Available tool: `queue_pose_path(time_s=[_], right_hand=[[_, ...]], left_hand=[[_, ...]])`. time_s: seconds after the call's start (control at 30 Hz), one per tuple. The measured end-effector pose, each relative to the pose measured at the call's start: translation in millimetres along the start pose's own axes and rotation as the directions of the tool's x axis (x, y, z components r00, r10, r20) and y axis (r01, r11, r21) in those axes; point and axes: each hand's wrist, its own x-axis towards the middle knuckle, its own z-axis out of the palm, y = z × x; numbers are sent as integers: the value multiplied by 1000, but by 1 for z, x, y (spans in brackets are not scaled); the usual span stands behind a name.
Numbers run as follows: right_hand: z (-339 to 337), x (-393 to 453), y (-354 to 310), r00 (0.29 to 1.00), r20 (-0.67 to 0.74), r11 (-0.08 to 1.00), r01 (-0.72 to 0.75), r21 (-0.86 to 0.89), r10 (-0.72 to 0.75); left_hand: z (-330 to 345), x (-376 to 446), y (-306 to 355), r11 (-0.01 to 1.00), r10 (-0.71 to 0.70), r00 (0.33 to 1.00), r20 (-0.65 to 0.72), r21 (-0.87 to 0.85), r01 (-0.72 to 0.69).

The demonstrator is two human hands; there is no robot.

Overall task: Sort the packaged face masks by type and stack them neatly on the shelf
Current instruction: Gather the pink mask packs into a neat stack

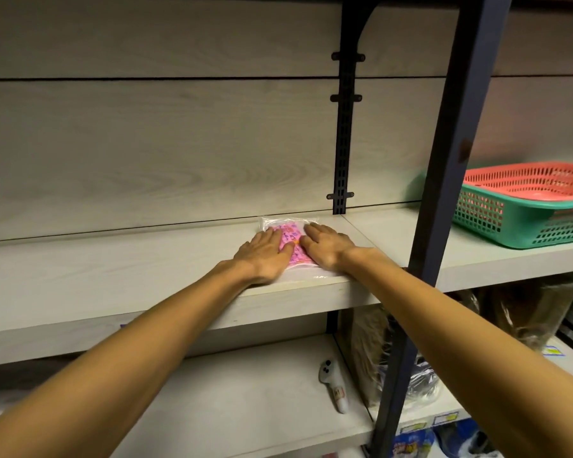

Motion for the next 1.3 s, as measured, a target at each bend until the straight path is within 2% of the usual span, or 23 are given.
queue_pose_path(time_s=[0.07, 0.2, 0.27, 0.33, 0.47, 0.6, 0.7, 0.77, 0.87, 0.93, 1.0, 1.3], right_hand=[[-3, 1, 1, 1000, 6, 1000, 5, 12, -5], [-20, 5, 4, 1000, -5, 986, 24, 165, -23], [-30, 9, 4, 998, -50, 988, 49, 145, -42], [-33, 12, 3, 996, -75, 995, 52, 85, -45], [-12, 11, 5, 1000, 7, 1000, 1, -2, -1], [-4, 15, 9, 1000, 10, 1000, -23, 6, 23], [-10, 15, 9, 1000, 7, 998, -23, 57, 23], [-18, 12, 9, 1000, -20, 998, 0, 66, 1], [-36, 10, 4, 998, -59, 998, 39, 43, -36], [-46, 7, -3, 996, -90, 998, 11, 66, -5], [-52, 1, -13, 989, -140, 999, 45, 26, -41], [-25, -16, -110, 972, -124, 977, 187, -100, -199]], left_hand=[[-3, 0, -1, 1000, -4, 1000, -5, -9, 4], [-24, 6, -4, 993, -14, 998, -56, -116, 8], [-34, 11, -6, 991, -19, 990, -137, -135, 0], [-35, 14, -9, 996, -20, 985, -169, -84, 6], [-15, 14, -17, 997, -69, 998, 8, -19, 69], [-4, 17, -22, 996, -71, 997, -18, -46, 70], [-9, 14, -23, 993, -69, 997, 24, -98, 71], [-18, 11, -25, 988, -65, 998, -21, -139, 61], [-33, 4, -30, 997, -51, 992, -112, -62, 44], [-41, -1, -38, 999, -47, 991, -122, 12, 49], [-46, -7, -47, 996, -60, 990, -124, 57, 68], [-56, -66, -108, 965, -114, 981, -154, 216, 146]])
